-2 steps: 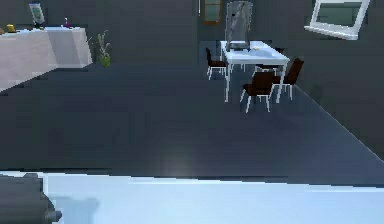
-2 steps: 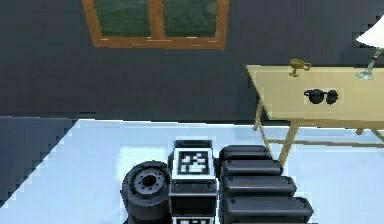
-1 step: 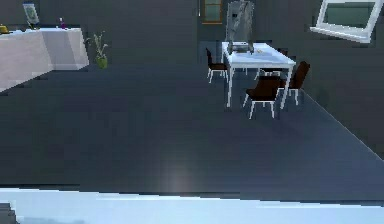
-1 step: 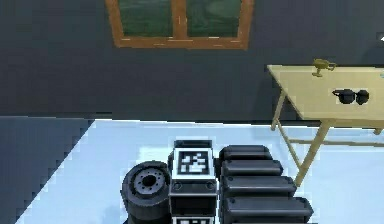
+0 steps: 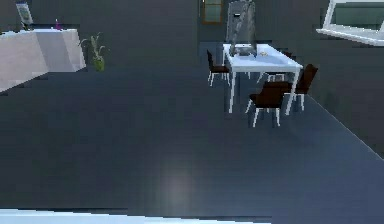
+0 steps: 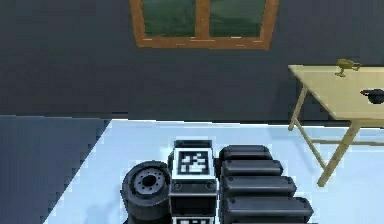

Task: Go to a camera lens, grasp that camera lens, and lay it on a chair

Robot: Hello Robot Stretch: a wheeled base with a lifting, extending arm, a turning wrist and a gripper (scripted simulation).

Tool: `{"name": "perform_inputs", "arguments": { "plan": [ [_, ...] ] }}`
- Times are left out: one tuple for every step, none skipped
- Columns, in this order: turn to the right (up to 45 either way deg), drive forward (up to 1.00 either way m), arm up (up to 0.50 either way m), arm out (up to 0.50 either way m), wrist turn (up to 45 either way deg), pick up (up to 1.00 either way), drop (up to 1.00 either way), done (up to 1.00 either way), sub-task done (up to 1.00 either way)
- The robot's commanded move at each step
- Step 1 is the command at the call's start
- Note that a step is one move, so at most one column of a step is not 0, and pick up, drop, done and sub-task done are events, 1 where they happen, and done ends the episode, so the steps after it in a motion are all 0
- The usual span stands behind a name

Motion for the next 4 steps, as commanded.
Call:
{"name": "perform_inputs", "arguments": {
  "plan": [
    [6.0,0.00,0.00,0.00,0.0,0.00,0.00,0.00,0.00],
    [0.0,1.00,0.00,0.00,0.0,0.00,0.00,0.00,0.00],
    [3.0,0.00,0.00,0.00,0.0,0.00,0.00,0.00,0.00],
    [0.0,1.00,0.00,0.00,0.0,0.00,0.00,0.00,0.00]
  ]
}}
